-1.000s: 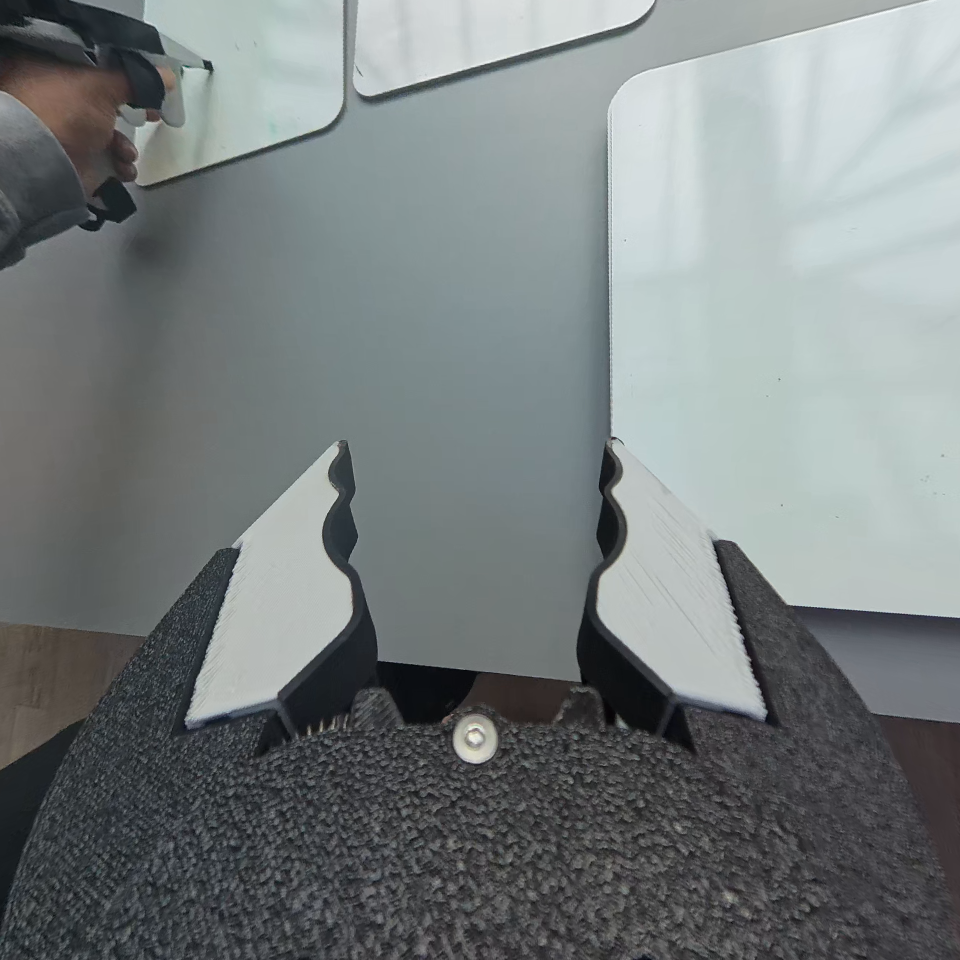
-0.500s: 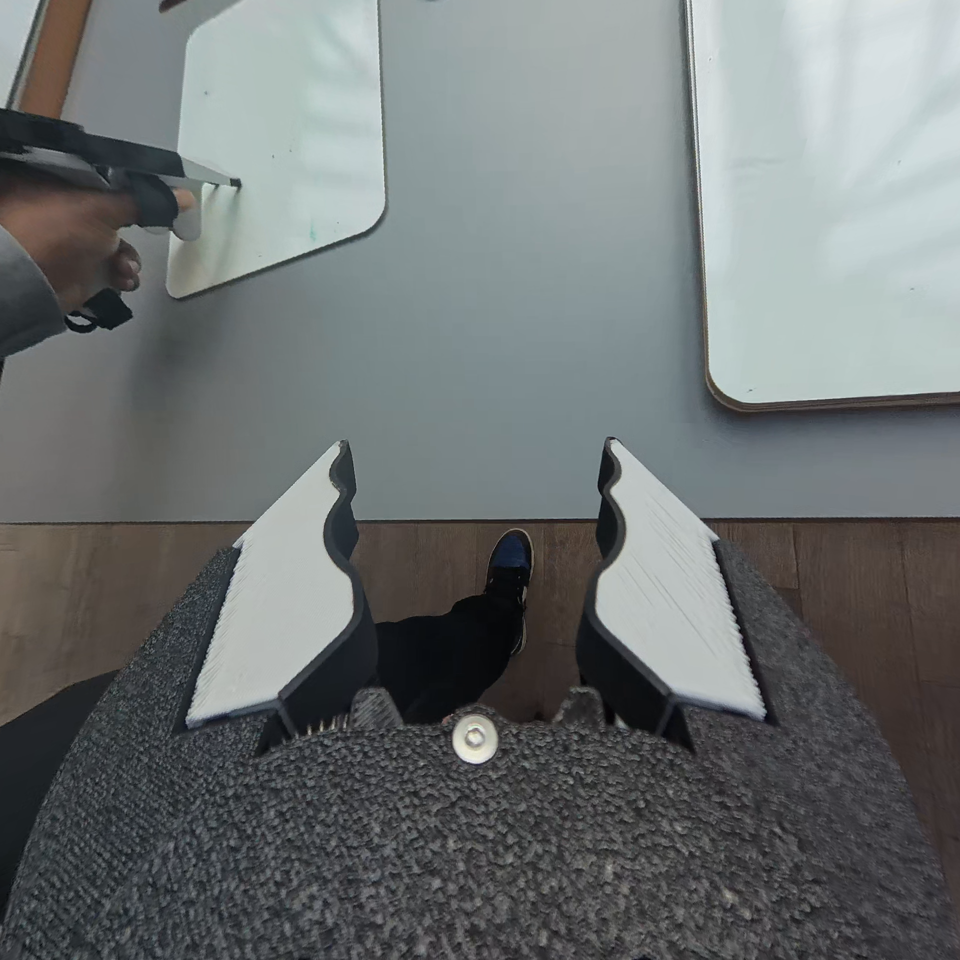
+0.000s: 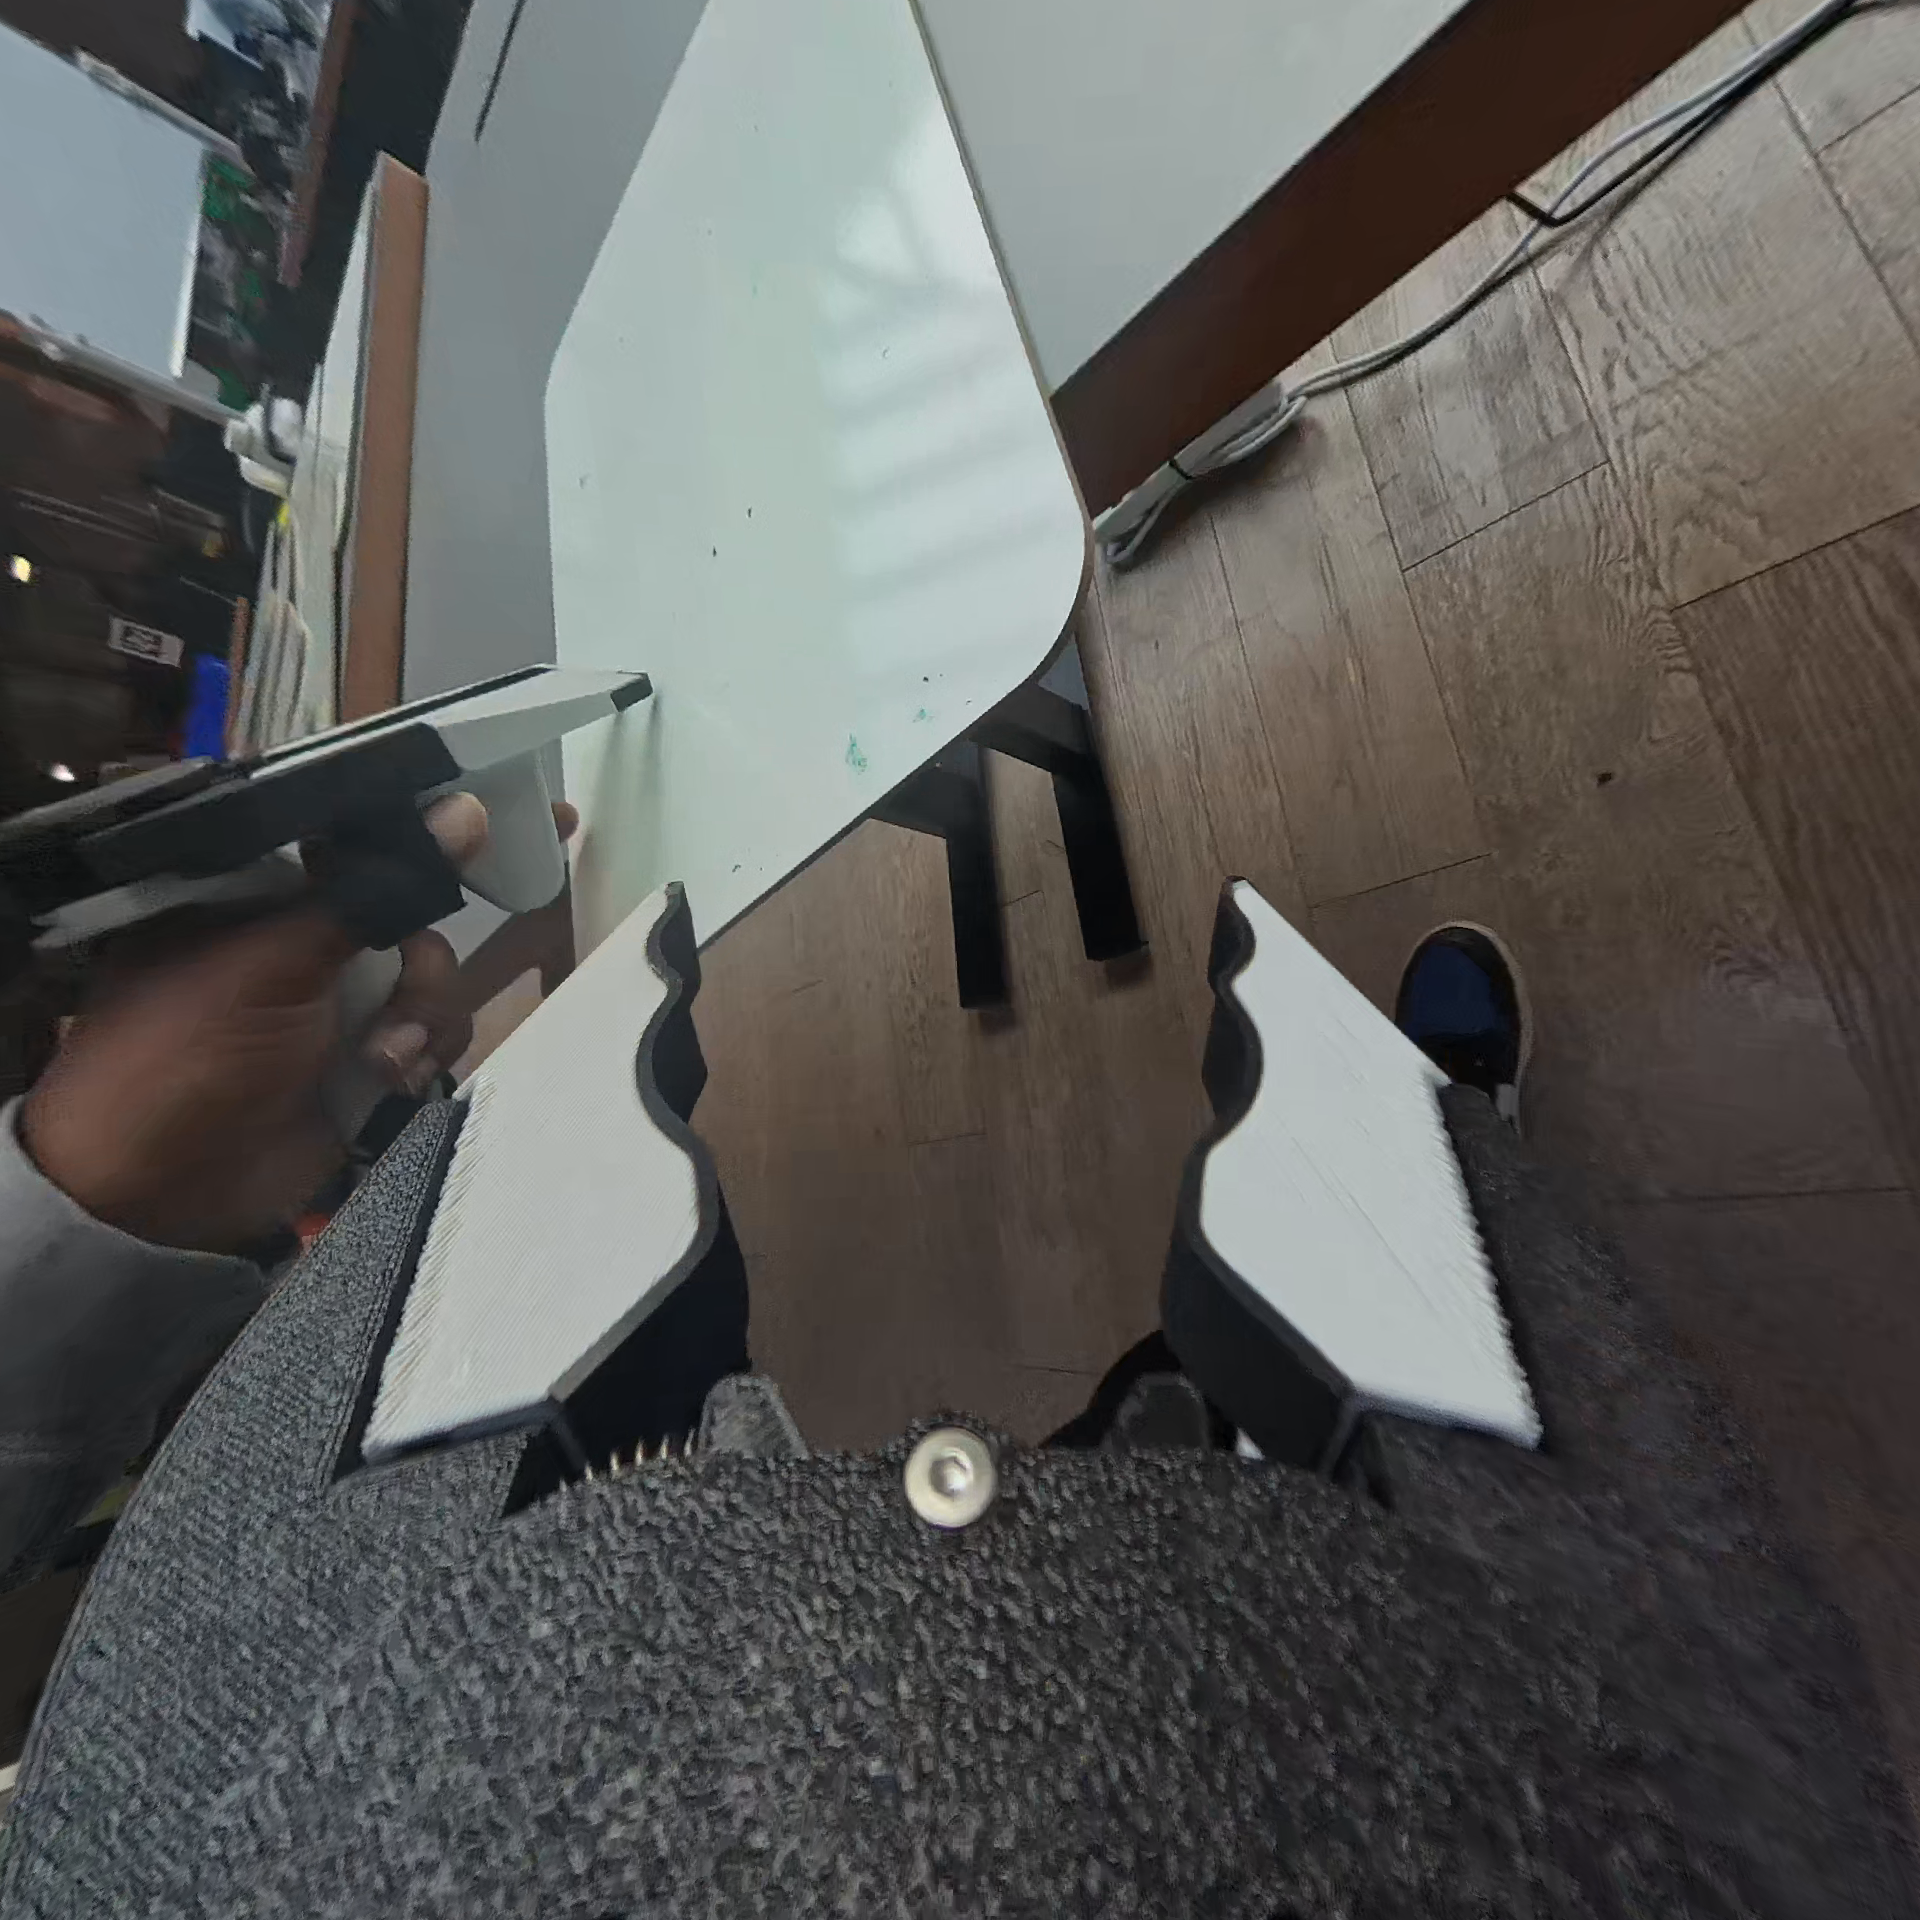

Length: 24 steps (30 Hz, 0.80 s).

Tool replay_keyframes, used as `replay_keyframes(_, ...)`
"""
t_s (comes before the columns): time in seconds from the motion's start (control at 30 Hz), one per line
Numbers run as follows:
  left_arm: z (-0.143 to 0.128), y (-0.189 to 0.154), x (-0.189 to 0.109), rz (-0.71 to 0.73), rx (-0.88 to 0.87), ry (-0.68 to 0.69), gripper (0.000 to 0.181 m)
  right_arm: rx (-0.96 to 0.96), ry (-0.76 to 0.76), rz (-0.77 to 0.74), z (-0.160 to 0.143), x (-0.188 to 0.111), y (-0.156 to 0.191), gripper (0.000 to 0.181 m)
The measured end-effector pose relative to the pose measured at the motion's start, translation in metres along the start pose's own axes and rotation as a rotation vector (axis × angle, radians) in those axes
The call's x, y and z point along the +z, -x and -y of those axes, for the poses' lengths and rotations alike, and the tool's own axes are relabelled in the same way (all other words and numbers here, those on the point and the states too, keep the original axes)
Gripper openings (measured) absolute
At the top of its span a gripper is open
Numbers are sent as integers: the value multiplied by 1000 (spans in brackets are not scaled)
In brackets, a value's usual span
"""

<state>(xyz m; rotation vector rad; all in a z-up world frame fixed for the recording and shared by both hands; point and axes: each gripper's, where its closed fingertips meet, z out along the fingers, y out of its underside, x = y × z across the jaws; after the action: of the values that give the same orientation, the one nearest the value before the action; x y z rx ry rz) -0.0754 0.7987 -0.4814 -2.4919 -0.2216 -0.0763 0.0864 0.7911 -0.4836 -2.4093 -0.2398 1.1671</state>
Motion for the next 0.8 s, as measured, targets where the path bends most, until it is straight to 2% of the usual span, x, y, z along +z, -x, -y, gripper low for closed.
replay_keyframes(0.1, -9, -26, -5, -60, -30, -7, 27, 173, -39, 98, -10, 17, 5, 96)
replay_keyframes(0.17, -12, -43, -7, -140, -74, -8, 32, 283, -68, 179, -10, 25, 12, 82)
replay_keyframes(0.2, -15, -50, -10, -190, -100, 2, 29, 329, -92, 223, -7, 26, 14, 67)
replay_keyframes(0.23, -18, -55, -13, -224, -130, 15, 32, 362, -117, 274, -3, 25, 17, 42)
replay_keyframes(0.27, -19, -56, -18, -238, -156, 13, 37, 401, -126, 276, -2, 24, 13, 27)
replay_keyframes(0.33, -13, -53, -35, -238, -188, -53, 37, 425, -146, 330, 1, 13, 10, 13)
replay_keyframes(0.5, -9, -50, -89, -221, -192, -166, 45, 419, -185, 430, 24, -50, 15, 3)
replay_keyframes(0.63, 0, -63, -123, -191, -92, -223, 44, 369, -199, 394, 43, -115, 4, 4)
replay_keyframes(0.8, 39, -106, -130, -249, -33, -267, 47, 362, -290, 391, 77, -195, -6, 2)
